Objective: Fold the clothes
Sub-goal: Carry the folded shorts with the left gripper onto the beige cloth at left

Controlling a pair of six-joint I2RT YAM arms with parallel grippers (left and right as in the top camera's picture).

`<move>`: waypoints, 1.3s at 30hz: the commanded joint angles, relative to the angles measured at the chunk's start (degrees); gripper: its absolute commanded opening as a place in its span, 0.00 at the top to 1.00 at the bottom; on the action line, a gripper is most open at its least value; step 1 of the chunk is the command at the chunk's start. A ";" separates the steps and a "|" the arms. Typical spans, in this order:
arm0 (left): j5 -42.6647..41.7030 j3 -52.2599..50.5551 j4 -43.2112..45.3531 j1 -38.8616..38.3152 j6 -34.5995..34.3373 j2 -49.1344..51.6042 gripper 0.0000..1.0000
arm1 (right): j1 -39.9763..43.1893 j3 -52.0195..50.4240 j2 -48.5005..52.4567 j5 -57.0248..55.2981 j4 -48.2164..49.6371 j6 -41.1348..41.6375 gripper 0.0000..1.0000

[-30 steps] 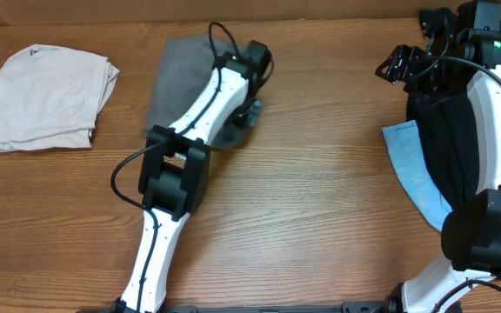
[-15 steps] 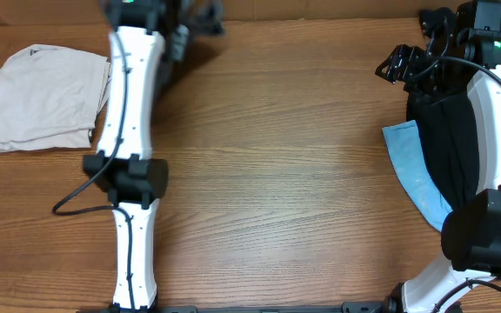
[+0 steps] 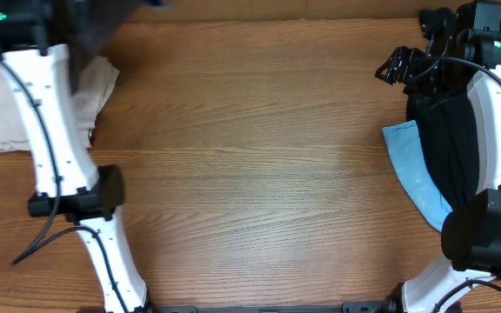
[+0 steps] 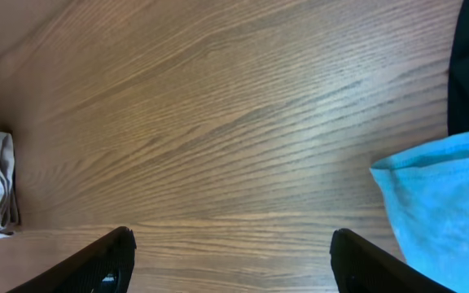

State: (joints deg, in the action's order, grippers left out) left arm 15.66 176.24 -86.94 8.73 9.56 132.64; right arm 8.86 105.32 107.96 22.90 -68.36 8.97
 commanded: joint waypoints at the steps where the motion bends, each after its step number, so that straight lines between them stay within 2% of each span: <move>1: -0.24 1.11 2.73 4.76 1.42 -1.14 0.96 | -0.24 -0.37 -0.15 -0.11 -0.07 0.02 0.20; 5: -0.26 0.72 6.78 8.70 3.23 -0.48 0.96 | -0.24 -0.37 -0.15 -0.09 -0.31 1.60 0.20; 9: -7.58 -2.40 11.54 13.11 14.91 0.96 0.96 | -0.24 -0.37 -0.15 1.62 -0.37 2.23 0.21; 14: -7.63 -10.86 18.73 16.57 17.44 1.22 0.96 | -0.24 -0.37 -0.15 1.62 -0.35 3.32 0.21; 20: -8.26 -19.43 28.81 20.28 17.64 1.22 0.96 | -0.39 -0.37 -0.15 1.62 -0.35 3.50 0.21; 24: -8.24 -20.96 31.98 21.66 17.42 1.22 0.96 | -0.83 -0.37 -0.15 1.60 0.17 3.50 0.21; 35: -11.61 -20.96 34.29 23.23 16.28 1.25 0.96 | -1.75 -0.37 -0.15 1.60 1.51 3.48 0.21; 39: -14.97 -21.42 28.65 23.08 15.21 1.25 0.96 | -1.75 -0.37 -0.15 1.60 1.38 3.48 0.21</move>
State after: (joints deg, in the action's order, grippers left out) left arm 5.02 154.32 -55.51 31.62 25.69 135.37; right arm 7.35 105.32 107.96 23.81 -67.11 12.05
